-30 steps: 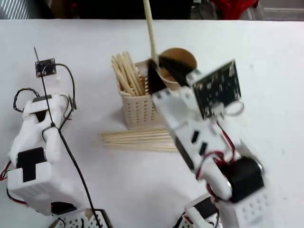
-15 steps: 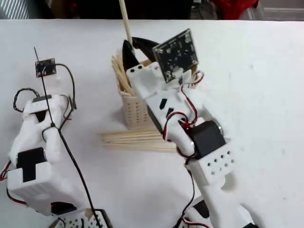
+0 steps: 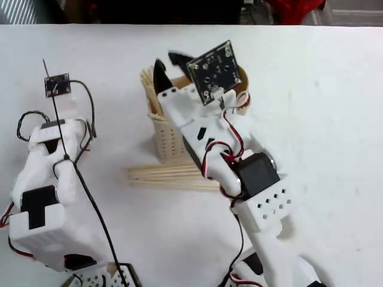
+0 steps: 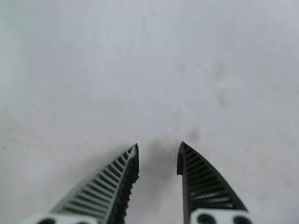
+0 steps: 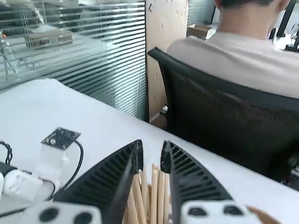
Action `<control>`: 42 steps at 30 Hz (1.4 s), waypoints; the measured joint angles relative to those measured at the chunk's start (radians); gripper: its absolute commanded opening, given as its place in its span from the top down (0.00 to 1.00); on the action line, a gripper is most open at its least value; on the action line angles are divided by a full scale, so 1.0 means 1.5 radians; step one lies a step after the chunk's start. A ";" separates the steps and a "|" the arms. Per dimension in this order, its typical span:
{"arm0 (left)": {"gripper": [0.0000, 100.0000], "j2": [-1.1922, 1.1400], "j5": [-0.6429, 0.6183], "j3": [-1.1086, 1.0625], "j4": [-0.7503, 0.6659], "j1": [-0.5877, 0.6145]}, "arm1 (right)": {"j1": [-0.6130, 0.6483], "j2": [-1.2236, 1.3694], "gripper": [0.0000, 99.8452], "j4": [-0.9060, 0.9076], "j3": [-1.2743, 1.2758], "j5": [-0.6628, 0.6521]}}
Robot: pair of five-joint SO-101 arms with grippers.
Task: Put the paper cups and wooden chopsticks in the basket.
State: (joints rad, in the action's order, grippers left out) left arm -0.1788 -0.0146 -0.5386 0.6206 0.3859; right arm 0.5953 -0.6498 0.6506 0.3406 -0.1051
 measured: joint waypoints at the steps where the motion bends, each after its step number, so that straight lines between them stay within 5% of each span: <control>1: 0.84 0.000 0.000 0.000 0.000 0.000 | -0.005 -0.009 0.95 0.035 0.002 0.000; 8: 0.84 0.000 0.000 0.000 0.000 0.000 | -0.086 -0.165 0.98 0.339 0.042 -0.037; 16: 0.84 0.000 0.000 0.000 0.000 0.000 | 0.060 -0.203 0.97 0.386 0.232 -0.311; 20: 0.84 0.000 0.000 0.000 0.000 0.000 | 0.097 -0.162 0.97 0.282 0.404 -0.381; 27: 0.84 0.000 0.000 0.000 0.000 0.000 | 0.057 -0.042 0.98 -0.110 0.576 -0.358; 42: 0.84 -0.004 -0.049 0.024 0.000 0.080 | 0.094 0.410 0.98 -0.138 0.316 -0.403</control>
State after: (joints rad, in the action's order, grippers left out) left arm -0.1849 -0.0882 -0.5033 0.6206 0.5056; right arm 0.7365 -0.0345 0.4434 0.8147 -0.7096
